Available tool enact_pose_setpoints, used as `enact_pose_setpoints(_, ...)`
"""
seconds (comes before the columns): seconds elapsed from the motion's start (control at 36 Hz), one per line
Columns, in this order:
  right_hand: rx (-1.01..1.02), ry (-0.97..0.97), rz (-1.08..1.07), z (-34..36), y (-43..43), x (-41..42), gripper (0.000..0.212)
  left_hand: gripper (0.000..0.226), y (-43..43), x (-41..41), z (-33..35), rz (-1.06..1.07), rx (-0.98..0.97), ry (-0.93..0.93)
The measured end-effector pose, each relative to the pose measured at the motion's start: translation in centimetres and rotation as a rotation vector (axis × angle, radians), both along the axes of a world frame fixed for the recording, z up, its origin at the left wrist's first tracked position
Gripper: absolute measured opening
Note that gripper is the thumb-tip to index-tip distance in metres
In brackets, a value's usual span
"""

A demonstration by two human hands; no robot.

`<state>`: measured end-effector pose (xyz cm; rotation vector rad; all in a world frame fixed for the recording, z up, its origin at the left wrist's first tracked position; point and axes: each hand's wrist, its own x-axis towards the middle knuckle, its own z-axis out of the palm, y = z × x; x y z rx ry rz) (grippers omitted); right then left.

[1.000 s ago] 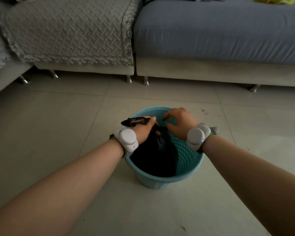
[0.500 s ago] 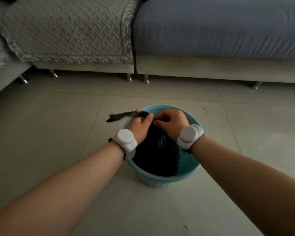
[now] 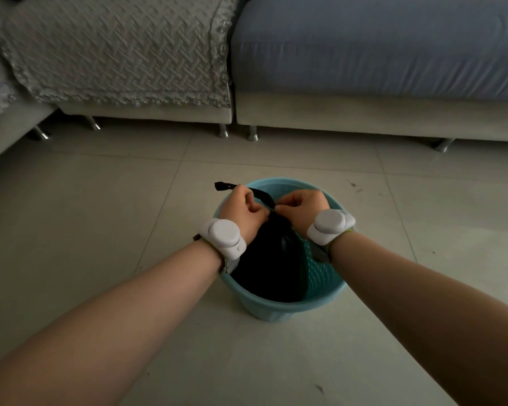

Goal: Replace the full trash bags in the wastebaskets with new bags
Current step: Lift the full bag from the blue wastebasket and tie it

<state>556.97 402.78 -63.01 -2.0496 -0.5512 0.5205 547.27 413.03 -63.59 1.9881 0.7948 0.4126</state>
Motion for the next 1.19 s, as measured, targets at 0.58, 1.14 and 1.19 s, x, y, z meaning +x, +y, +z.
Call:
enact_pose_setpoints(0.58,-0.064,-0.129,0.148,0.9,0.0,-0.6,0.014,0.019,-1.7,-0.5,0.3,-0.163,0.44,-0.069)
enact_pose_setpoints(1.14,-0.003,0.376,0.339,0.7,-0.9,0.3,0.026,0.01,0.2,-1.3,0.5,-0.158,0.374,-0.003)
enact_pose_setpoints(1.19,0.055,0.462,0.279,0.4,-1.0,0.5,0.025,0.015,0.0,-1.5,0.5,-0.203,0.318,-0.008)
